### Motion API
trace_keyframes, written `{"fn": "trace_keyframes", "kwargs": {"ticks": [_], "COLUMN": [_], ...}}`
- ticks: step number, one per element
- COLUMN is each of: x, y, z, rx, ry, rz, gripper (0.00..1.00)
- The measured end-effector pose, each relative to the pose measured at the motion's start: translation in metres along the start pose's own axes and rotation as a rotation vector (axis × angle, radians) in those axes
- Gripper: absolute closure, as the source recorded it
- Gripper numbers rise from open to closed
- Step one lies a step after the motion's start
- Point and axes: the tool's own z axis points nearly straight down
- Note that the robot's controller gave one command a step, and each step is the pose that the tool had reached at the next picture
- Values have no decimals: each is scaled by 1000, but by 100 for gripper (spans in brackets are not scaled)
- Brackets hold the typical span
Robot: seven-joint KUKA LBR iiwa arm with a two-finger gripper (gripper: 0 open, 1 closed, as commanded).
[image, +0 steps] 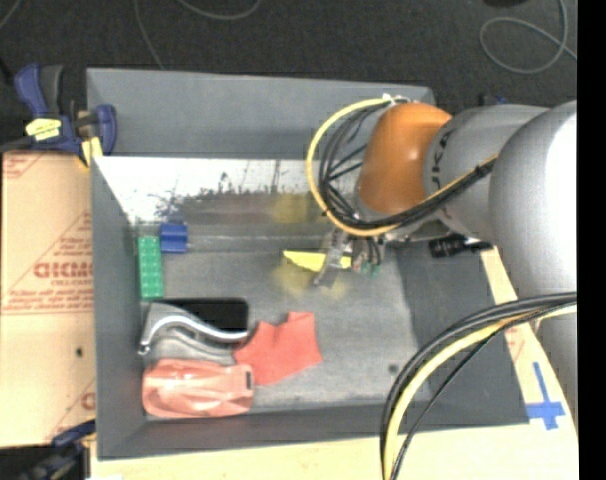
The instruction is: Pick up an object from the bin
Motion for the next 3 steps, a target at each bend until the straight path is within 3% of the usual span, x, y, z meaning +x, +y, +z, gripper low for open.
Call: {"fn": "trace_keyframes", "kwargs": {"ticks": [2, 3], "x": [1, 3], "y": [0, -1], "z": [-3, -21], "rx": [1, 3], "ry": [1, 11], "rz": [-1, -1], "gripper": [100, 100]}}
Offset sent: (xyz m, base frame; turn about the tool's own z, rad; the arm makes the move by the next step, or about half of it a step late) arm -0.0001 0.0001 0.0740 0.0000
